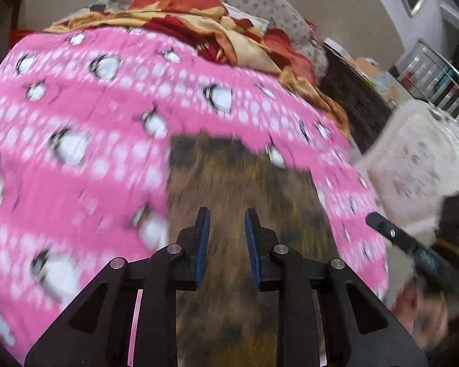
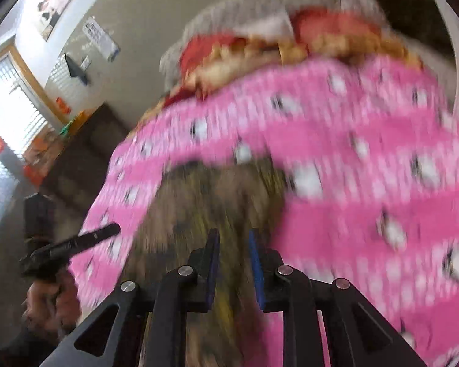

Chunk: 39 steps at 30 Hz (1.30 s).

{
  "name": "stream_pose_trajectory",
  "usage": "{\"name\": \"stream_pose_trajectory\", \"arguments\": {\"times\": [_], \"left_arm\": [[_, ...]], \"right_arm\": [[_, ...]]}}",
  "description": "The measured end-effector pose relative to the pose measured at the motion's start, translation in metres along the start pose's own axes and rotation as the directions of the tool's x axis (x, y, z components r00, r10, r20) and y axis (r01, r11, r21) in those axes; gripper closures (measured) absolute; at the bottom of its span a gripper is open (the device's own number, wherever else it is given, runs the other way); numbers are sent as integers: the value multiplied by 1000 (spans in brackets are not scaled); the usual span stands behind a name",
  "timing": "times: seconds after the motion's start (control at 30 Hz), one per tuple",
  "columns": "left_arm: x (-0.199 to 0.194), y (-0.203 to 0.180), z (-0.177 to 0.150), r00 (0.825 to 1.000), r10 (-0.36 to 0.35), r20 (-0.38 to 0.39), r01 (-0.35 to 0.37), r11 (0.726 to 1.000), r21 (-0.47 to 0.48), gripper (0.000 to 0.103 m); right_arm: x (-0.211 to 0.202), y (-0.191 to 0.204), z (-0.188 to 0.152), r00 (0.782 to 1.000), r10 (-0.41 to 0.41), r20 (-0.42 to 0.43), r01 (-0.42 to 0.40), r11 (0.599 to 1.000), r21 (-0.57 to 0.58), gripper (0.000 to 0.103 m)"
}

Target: Fold small clothes

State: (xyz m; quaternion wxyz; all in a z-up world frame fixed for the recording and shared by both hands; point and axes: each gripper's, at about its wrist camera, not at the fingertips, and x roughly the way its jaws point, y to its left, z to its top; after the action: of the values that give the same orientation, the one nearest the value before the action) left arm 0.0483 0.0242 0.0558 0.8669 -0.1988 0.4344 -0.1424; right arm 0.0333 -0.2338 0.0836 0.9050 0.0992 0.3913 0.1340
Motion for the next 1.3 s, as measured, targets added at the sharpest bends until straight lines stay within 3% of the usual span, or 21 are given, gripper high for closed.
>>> {"name": "stream_pose_trajectory", "arguments": {"times": [0.03, 0.1, 0.13, 0.27, 0.33, 0.4, 0.7, 0.77, 0.83, 0.87, 0.93, 1.03, 1.07, 1.17, 1.3], "left_arm": [[17, -5, 11, 999, 48, 9, -48, 999, -24, 82], [39, -8, 24, 994, 109, 12, -108, 993, -40, 82], [53, -10, 32, 987, 159, 17, -158, 987, -27, 82], [89, -3, 33, 972, 234, 11, -234, 972, 26, 78], [94, 5, 23, 974, 220, 49, -221, 975, 29, 77], [94, 10, 21, 977, 201, 66, -202, 979, 10, 77], [97, 1, 27, 970, 241, 42, -242, 970, 32, 75], [89, -4, 32, 969, 248, 0, -247, 966, 75, 73], [64, -6, 31, 961, 275, 1, -274, 958, 82, 65], [49, -9, 27, 956, 291, 25, -292, 952, 93, 49], [6, -22, 8, 939, 320, 125, -335, 933, 133, 32], [-50, -48, -40, 923, 316, 219, -365, 900, 239, 25], [-62, -53, -53, 921, 316, 229, -370, 892, 258, 17], [-90, -63, -99, 916, 329, 231, -387, 877, 284, 15], [-98, -69, -133, 936, 312, 161, -347, 896, 278, 15]], "right_arm": [[12, 13, 7, 997, -78, 23, 78, 997, -3, 84], [40, 30, 18, 987, -159, 34, 160, 987, -14, 80], [56, 31, 22, 985, -173, 14, 173, 985, -7, 80], [118, 18, 24, 969, -234, -78, 231, 972, -42, 80], [134, 4, 15, 967, -223, -119, 219, 975, -46, 79], [132, -2, 11, 977, -190, -92, 188, 982, -36, 79], [134, 2, 16, 972, -202, -121, 198, 979, -48, 78], [120, 3, 23, 973, -181, -142, 176, 983, -48, 78], [80, 8, 24, 976, -208, -57, 203, 976, -82, 78], [57, 11, 22, 980, -197, -9, 195, 974, -116, 77], [20, 13, 12, 977, -211, 13, 210, 963, -171, 72], [-24, 12, -13, 972, -230, -45, 216, 955, -206, 72], [-39, 13, -26, 973, -226, -51, 210, 954, -216, 72], [-74, 13, -68, 970, -226, -92, 199, 951, -235, 71], [-91, 5, -110, 960, -219, -175, 188, 966, -177, 70]]}}
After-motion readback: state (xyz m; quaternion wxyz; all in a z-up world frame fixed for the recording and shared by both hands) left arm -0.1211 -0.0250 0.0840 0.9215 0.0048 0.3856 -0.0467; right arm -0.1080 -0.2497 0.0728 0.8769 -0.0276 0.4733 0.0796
